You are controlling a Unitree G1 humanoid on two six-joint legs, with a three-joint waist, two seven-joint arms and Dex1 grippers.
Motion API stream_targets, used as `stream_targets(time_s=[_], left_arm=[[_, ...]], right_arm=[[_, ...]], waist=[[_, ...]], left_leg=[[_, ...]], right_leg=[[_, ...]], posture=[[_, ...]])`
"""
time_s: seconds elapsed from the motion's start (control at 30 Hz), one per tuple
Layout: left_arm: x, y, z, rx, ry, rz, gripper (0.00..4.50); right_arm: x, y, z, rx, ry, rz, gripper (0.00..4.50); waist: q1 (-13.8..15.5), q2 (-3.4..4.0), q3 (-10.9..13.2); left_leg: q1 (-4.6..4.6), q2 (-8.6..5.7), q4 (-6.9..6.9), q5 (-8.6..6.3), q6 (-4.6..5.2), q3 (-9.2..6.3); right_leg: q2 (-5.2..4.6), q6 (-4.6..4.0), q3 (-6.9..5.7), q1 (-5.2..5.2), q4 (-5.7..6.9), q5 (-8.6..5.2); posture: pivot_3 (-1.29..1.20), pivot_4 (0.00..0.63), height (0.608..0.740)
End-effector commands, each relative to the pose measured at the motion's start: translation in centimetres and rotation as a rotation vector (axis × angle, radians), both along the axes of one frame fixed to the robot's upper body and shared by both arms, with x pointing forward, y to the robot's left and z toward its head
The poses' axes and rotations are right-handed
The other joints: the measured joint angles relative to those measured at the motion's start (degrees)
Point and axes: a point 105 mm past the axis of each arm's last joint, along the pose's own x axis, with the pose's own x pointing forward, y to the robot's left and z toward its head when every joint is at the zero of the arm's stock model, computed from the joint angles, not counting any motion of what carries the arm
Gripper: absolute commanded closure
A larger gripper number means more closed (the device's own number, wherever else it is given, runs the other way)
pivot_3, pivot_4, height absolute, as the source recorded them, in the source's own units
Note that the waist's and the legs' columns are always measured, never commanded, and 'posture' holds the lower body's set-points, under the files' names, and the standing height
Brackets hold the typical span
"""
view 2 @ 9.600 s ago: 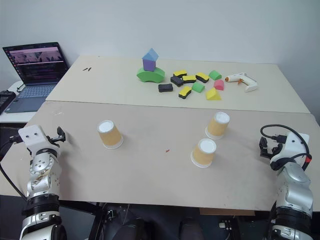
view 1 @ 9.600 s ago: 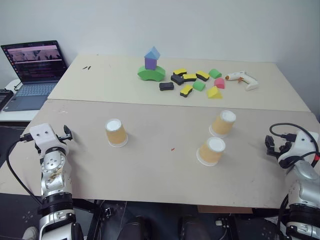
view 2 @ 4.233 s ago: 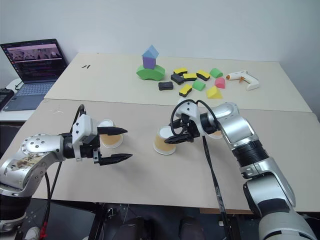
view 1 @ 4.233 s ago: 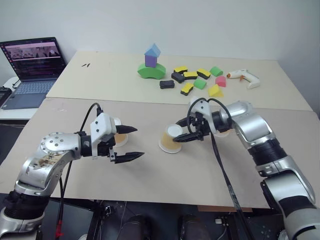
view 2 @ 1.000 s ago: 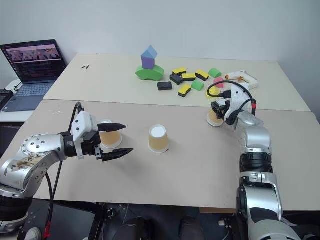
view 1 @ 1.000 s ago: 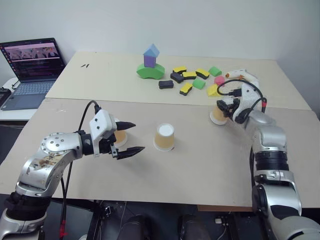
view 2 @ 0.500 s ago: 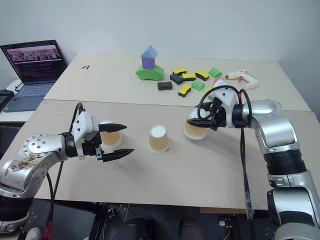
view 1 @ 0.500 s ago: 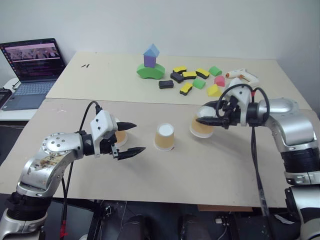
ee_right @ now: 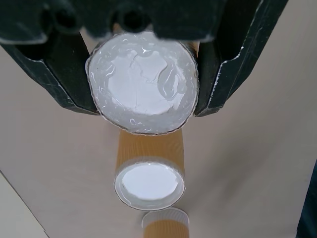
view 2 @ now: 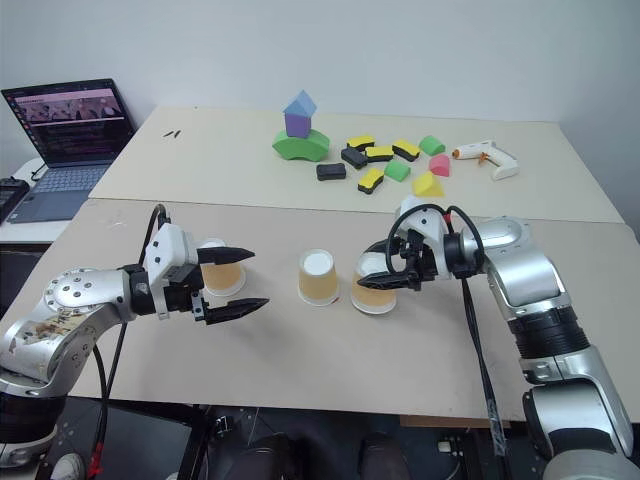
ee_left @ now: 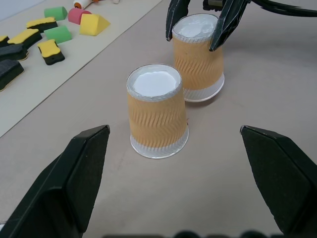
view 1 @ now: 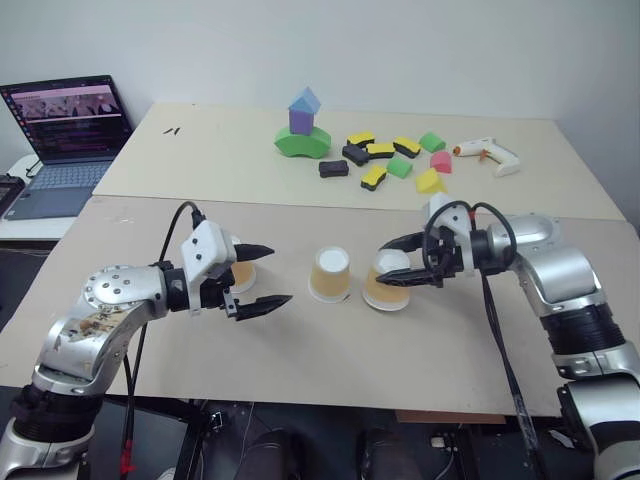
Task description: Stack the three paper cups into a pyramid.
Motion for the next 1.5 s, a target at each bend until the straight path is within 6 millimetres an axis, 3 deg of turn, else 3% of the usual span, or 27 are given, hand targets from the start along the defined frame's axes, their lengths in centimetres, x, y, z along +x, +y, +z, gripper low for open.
stream_targets(time_s=[0.03,0.47,0.53,0.63,0.93,1.13,1.27,1.5], left_arm=[[-0.2,0.0,1.1,0.001,-0.054,-0.003,0.00],[0.0,-0.1,1.3,0.000,-0.058,-0.002,0.00],[0.0,-0.1,1.3,0.000,-0.058,-0.001,0.00],[0.0,-0.1,1.3,-0.001,-0.057,0.000,0.00],[0.0,-0.1,1.3,-0.003,-0.057,0.002,0.00],[0.1,0.1,1.3,-0.015,-0.056,0.023,0.00],[0.8,0.6,2.4,-0.132,-0.089,0.166,0.00],[1.0,0.2,3.7,-0.341,-0.249,0.553,0.00]], right_arm=[[0.6,0.7,1.5,0.022,-0.084,-0.003,1.80],[1.2,1.6,1.0,0.033,-0.084,-0.017,1.80],[1.2,1.6,1.0,0.034,-0.085,-0.020,0.79],[1.3,1.6,1.1,0.041,-0.089,-0.024,0.03],[0.4,1.8,3.1,0.082,-0.112,0.006,0.03],[-2.4,1.5,6.9,0.152,-0.116,0.080,0.03],[-4.4,1.5,10.0,0.229,-0.114,0.122,0.03],[-3.2,0.6,7.8,0.143,-0.150,-0.021,0.03]], waist=[[-0.01,0.00,0.00],[0.03,0.00,0.00],[0.03,0.00,0.00],[0.04,0.00,0.00],[0.02,0.00,0.00],[0.20,0.00,0.00],[0.17,0.00,0.00],[0.55,-0.29,-0.05]], left_leg=[[0.00,0.00,0.00,0.00,0.00,0.00],[0.00,-0.01,0.01,0.00,0.00,0.00],[0.00,-0.02,0.01,0.00,0.00,0.00],[0.00,-0.01,0.01,0.00,0.00,0.00],[0.00,-0.01,0.01,0.00,0.00,0.00],[-0.02,-0.01,0.01,0.00,0.00,-0.02],[-0.01,0.00,0.01,0.00,0.00,-0.04],[0.00,-0.02,0.01,-0.04,0.06,-0.14]], right_leg=[[0.00,0.00,0.00,0.00,0.03,0.00],[0.03,0.00,-0.03,0.00,0.14,0.00],[0.03,0.00,-0.03,0.00,0.14,0.00],[0.03,0.00,-0.03,0.00,0.15,0.00],[0.03,0.00,-0.03,0.00,0.15,0.00],[0.01,0.00,-0.05,0.00,0.13,0.00],[-0.04,0.00,-0.03,0.00,0.14,0.00],[-0.26,0.02,0.03,0.09,0.12,0.02]], posture=[[0.00,0.150,0.740],[0.00,0.150,0.740],[0.00,0.150,0.740],[0.00,0.150,0.740],[0.00,0.150,0.740],[0.00,0.150,0.740],[0.00,0.150,0.740],[0.00,0.150,0.740]])
